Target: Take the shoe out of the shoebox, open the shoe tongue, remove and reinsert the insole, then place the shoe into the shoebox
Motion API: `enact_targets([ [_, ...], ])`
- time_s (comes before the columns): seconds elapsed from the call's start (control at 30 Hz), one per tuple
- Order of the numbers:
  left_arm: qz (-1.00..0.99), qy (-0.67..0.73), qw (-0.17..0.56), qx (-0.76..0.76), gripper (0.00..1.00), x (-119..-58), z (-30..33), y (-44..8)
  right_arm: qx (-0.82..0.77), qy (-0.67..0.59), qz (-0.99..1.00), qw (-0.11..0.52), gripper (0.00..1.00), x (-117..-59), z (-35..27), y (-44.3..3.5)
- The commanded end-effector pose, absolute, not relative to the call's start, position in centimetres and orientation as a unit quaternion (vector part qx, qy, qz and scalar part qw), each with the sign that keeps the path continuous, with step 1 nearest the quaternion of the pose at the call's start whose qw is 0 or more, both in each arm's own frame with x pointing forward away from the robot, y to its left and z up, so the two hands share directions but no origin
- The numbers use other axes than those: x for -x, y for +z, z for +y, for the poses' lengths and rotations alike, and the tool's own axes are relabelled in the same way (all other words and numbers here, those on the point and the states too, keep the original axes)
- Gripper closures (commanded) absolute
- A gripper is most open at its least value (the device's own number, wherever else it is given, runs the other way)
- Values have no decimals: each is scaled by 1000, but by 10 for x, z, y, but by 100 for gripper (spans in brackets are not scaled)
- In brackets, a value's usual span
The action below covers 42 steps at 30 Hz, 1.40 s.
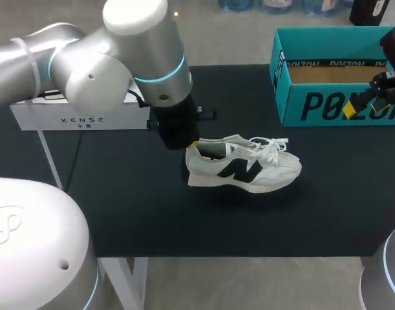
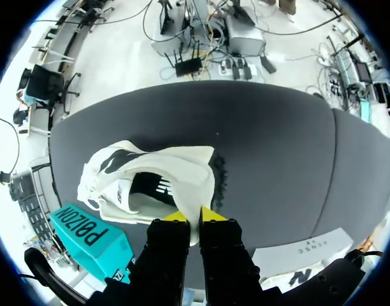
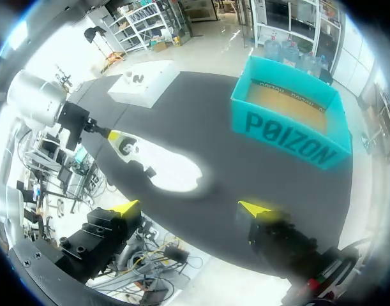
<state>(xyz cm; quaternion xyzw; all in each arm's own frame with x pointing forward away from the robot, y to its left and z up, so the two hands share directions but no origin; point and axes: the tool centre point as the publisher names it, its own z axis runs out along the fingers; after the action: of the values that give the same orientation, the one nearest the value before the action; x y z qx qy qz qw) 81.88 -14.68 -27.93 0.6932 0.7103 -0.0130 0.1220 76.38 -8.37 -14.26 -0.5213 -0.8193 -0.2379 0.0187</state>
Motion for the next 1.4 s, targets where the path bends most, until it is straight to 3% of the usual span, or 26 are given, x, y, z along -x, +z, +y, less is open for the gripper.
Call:
enact_targets([
  [0.03,714,-7,116,-690,100,-821,-162,-298,522,-236,-819,19,0,-765,-83,-143],
  [0.77,719,30,119,-684,100,-815,-161,-343,522,-236,-819,19,0,-765,-83,-143],
  [0.8,719,32,118,-684,64,-816,-160,-343,522,-236,-819,19,0,-765,-83,-143],
  [0.83,719,32,117,-684,16,-816,-159,-343,522,-236,-819,19,0,-765,-83,-143],
  [0.87,720,35,116,-683,0,-818,-159,-342,522,-236,-819,19,0,-765,-83,-143],
  [1.17,767,35,147,-623,0,-854,-133,-292,522,-236,-819,19,0,-765,-83,-143],
  [1.4,848,-122,117,-502,0,-880,-85,-278,522,-236,-819,19,0,-765,-83,-143],
])
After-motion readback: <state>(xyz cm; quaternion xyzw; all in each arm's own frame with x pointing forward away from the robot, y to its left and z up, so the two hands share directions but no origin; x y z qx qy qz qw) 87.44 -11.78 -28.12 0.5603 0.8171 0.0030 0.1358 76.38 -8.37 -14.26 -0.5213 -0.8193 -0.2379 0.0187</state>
